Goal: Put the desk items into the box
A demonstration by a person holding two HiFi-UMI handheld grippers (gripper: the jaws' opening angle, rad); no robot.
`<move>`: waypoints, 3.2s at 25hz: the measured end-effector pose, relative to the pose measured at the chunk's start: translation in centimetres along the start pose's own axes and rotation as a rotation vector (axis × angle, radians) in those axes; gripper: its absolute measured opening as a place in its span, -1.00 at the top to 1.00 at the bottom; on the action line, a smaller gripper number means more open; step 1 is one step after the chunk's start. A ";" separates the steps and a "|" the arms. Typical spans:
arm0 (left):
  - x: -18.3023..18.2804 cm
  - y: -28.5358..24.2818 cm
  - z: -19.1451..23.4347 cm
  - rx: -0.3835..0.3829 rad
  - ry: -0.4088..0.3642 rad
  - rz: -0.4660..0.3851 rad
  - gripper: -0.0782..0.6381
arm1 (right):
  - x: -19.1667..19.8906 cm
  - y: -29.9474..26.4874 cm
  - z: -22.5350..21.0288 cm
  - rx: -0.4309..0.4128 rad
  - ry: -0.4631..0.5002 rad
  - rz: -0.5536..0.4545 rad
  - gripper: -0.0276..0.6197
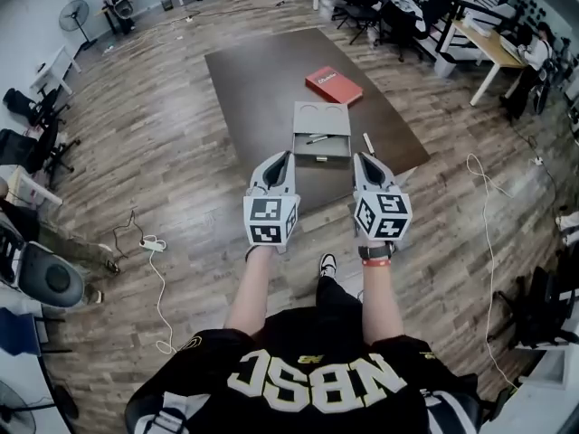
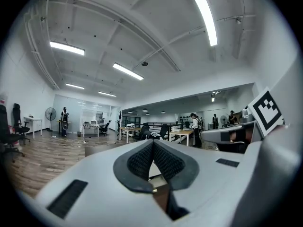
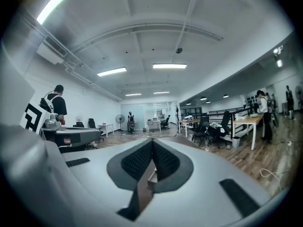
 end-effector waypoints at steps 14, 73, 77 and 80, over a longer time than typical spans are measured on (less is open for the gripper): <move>1.7 -16.9 2.1 -0.103 0.001 -0.013 0.74 | -1.9 -15.5 -11.4 -0.117 0.014 0.004 0.89; 20.1 -33.5 -4.2 0.432 0.158 0.456 0.74 | 20.8 -20.2 -25.0 0.063 -0.080 0.645 0.31; 21.1 -33.7 -4.0 0.427 0.158 0.478 0.74 | 23.5 -20.9 -25.8 0.045 -0.048 0.717 0.30; 21.9 -33.6 -3.7 0.419 0.160 0.496 0.74 | 25.4 -21.3 -26.4 0.045 -0.052 0.751 0.30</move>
Point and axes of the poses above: the fingertips, and each gripper's own axes: y backward along the fingers, z to its left, x out of its underside, the point moved 7 cm from there along y, backward along the fingers, and after that the axes turned 8 degrees about -z, right-handed, at the moved point
